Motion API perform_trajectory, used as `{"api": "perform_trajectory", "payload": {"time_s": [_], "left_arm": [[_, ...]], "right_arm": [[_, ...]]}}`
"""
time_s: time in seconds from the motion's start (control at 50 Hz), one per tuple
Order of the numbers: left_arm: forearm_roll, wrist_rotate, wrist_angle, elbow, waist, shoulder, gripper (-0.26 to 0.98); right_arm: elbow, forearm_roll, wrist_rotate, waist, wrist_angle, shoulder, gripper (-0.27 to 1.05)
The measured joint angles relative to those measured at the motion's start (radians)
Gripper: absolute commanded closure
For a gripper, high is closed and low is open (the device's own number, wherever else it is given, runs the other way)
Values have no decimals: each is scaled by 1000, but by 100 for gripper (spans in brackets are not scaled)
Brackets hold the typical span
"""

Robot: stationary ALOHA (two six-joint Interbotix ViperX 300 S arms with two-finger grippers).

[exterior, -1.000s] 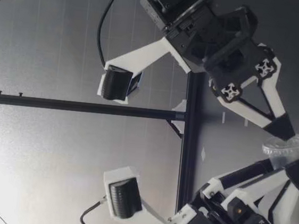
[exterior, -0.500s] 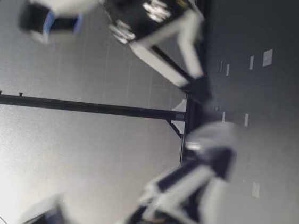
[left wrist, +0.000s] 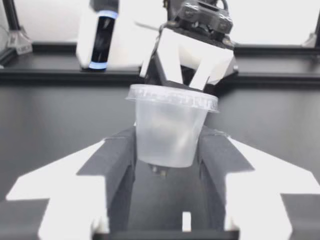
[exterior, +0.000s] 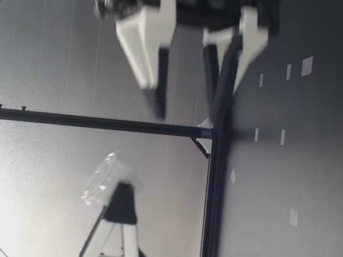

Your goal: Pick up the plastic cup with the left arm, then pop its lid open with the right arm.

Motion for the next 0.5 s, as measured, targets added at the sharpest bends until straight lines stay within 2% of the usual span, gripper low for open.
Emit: {"api": "perform_trajectory", "payload": {"time_s": [0.08, 0.22, 0.36, 0.5], "left_arm": [[0, 0, 8, -9, 0, 18, 43], [0, 0, 17, -20, 0, 37, 43], [3, 0, 25, -28, -5, 40, 43], [-2, -5, 32, -26, -3, 46, 43]], "right_arm": [[-46, -37, 26, -15, -61, 43, 8], [-71, -121, 28, -58, -80, 17, 8], [-74, -201, 26, -71, -129, -110, 8], [-72, -328, -12, -75, -285, -302, 8]]}}
